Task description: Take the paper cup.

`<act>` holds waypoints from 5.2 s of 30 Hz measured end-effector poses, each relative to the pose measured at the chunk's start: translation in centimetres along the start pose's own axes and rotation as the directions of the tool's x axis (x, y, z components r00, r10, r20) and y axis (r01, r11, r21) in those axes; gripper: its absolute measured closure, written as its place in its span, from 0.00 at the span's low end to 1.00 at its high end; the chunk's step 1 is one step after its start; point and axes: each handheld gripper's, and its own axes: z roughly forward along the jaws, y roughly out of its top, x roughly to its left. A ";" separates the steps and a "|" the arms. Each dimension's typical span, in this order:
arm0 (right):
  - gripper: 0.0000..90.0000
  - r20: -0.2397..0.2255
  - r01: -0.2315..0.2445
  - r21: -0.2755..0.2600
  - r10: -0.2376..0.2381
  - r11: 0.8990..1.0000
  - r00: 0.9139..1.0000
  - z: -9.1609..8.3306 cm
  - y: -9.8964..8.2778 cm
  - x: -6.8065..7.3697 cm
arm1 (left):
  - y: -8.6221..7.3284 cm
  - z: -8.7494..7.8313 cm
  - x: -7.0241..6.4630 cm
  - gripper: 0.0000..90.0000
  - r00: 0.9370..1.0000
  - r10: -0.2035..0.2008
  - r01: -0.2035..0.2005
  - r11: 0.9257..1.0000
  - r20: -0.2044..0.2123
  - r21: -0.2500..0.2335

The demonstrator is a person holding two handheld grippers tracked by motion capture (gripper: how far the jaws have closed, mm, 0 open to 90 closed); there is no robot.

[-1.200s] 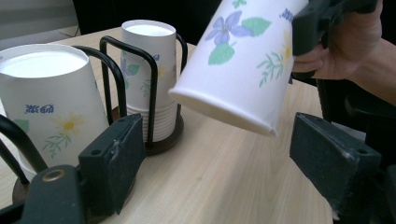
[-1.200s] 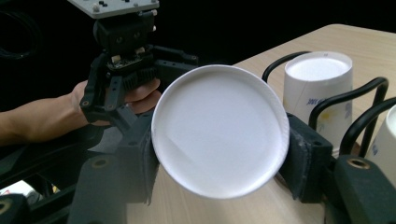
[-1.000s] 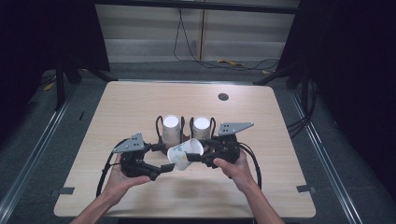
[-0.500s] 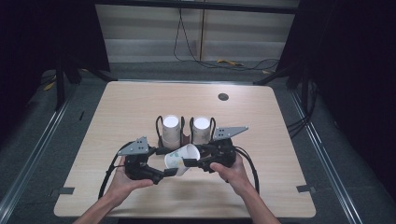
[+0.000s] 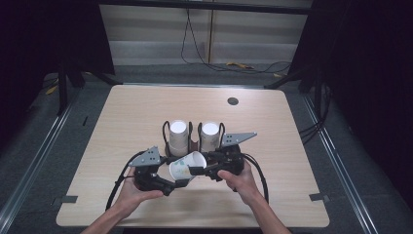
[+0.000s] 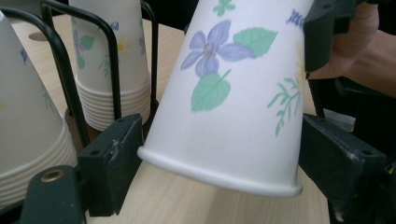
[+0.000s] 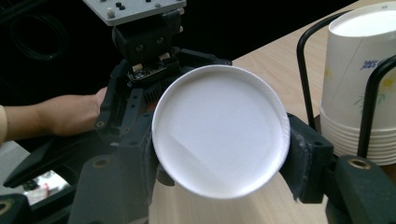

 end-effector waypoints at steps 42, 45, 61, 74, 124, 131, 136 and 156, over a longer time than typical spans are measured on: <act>0.16 0.059 0.029 0.036 -0.031 0.999 0.998 -0.2 0.1 0.4 | 0.1 -1.1 0.2 0.30 0.999 0.016 -0.018 0.999 0.036 0.041; 0.16 0.071 0.038 0.041 -0.041 0.998 0.997 -0.6 0.1 0.4 | 0.1 -1.3 0.4 0.30 0.999 0.008 -0.009 0.999 0.031 0.047; 0.16 0.117 0.143 0.280 -0.182 0.949 0.976 0.3 0.0 0.7 | 0.6 -2.1 0.8 0.30 0.998 0.059 -0.062 0.977 0.017 0.204; 0.21 0.073 0.201 0.465 -0.263 0.862 0.962 1.9 -0.1 1.1 | 0.2 -1.4 0.8 0.31 0.992 0.124 -0.121 0.941 0.010 0.315; 0.34 -0.109 0.285 0.689 -0.293 0.667 0.950 5.8 1.1 1.2 | 0.0 1.2 -0.8 0.31 0.971 0.213 -0.239 0.857 0.109 0.457; 0.38 -0.124 0.293 0.698 -0.293 0.653 0.948 5.9 1.0 1.2 | -0.1 1.1 -0.9 0.31 0.971 0.204 -0.237 0.858 0.121 0.456; 0.39 -0.126 0.293 0.700 -0.291 0.651 0.948 5.9 0.9 1.2 | -0.1 1.1 -0.8 0.31 0.970 0.209 -0.242 0.860 0.123 0.450; 0.42 -0.107 0.298 0.649 -0.304 0.700 0.947 4.8 1.4 1.0 | -0.2 0.1 0.0 0.18 0.990 0.123 -0.137 0.919 0.063 0.371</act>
